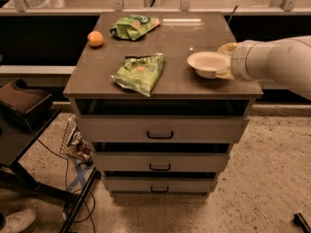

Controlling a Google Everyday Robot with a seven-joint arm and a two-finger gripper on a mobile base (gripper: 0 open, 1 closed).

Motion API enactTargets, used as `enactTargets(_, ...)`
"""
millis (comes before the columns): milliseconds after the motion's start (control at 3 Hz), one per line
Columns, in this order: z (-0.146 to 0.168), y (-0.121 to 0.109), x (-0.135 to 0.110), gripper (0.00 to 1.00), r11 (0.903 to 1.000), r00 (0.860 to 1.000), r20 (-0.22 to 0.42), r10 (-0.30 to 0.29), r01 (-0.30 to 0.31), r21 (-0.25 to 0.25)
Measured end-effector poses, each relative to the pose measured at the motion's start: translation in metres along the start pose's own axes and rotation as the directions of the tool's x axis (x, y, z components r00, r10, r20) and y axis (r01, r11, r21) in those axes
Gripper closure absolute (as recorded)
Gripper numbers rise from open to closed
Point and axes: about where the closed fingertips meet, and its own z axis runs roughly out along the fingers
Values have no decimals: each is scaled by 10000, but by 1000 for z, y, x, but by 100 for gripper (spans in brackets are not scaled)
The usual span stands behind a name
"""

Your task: Move paper bowl near green rice chip bag

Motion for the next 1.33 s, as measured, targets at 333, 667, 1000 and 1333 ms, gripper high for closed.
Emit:
enactTargets(333,0,0,-1,75,10000,10000,14,-13,13,-9)
enactTargets(667,1,1,-2,98,10000,10000,28,-26,26,-17)
enactTargets(1000,1,1,-3,100,10000,10000,35,-33,33,-22)
enactTargets(1333,-1,-5,-4,100,9993,9991,-242,-348,351,133)
